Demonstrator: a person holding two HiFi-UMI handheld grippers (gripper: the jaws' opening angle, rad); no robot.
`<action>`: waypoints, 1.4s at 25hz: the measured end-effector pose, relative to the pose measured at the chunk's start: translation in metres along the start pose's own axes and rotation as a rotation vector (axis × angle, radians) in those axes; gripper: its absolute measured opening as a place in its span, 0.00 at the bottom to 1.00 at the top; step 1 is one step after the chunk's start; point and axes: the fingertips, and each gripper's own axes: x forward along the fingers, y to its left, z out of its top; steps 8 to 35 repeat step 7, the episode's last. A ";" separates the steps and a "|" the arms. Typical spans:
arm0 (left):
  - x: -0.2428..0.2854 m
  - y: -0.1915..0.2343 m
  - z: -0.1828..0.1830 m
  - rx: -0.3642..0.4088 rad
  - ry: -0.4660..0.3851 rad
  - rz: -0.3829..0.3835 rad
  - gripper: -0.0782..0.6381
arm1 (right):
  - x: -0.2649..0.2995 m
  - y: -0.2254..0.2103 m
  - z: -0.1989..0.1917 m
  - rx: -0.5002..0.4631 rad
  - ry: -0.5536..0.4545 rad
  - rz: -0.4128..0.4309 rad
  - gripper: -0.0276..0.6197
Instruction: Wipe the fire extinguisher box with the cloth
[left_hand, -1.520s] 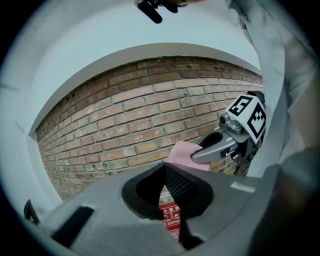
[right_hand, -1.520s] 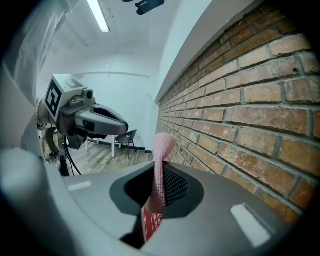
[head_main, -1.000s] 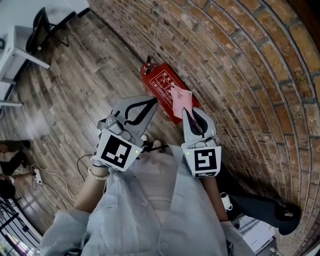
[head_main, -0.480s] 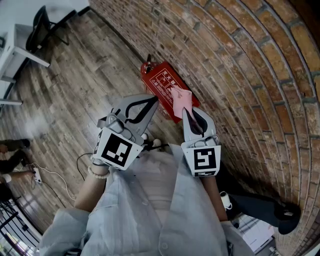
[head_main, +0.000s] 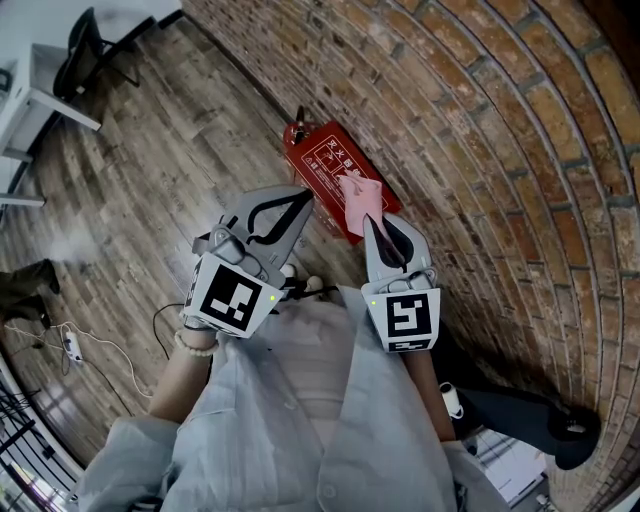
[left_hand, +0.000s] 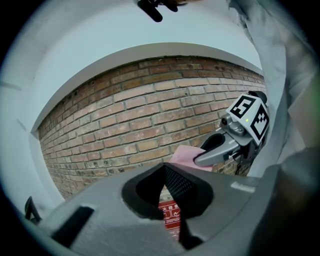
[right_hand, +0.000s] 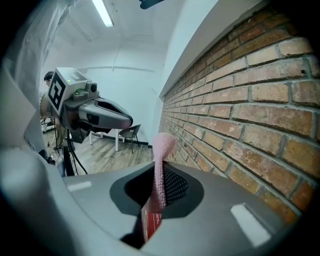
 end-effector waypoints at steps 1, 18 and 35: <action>0.000 0.000 -0.002 -0.006 0.007 0.001 0.11 | 0.000 0.000 0.000 -0.001 0.000 0.001 0.09; 0.001 0.002 0.005 0.020 -0.025 0.004 0.11 | 0.002 0.002 -0.001 -0.004 0.003 0.005 0.09; 0.001 0.002 0.005 0.020 -0.025 0.004 0.11 | 0.002 0.002 -0.001 -0.004 0.003 0.005 0.09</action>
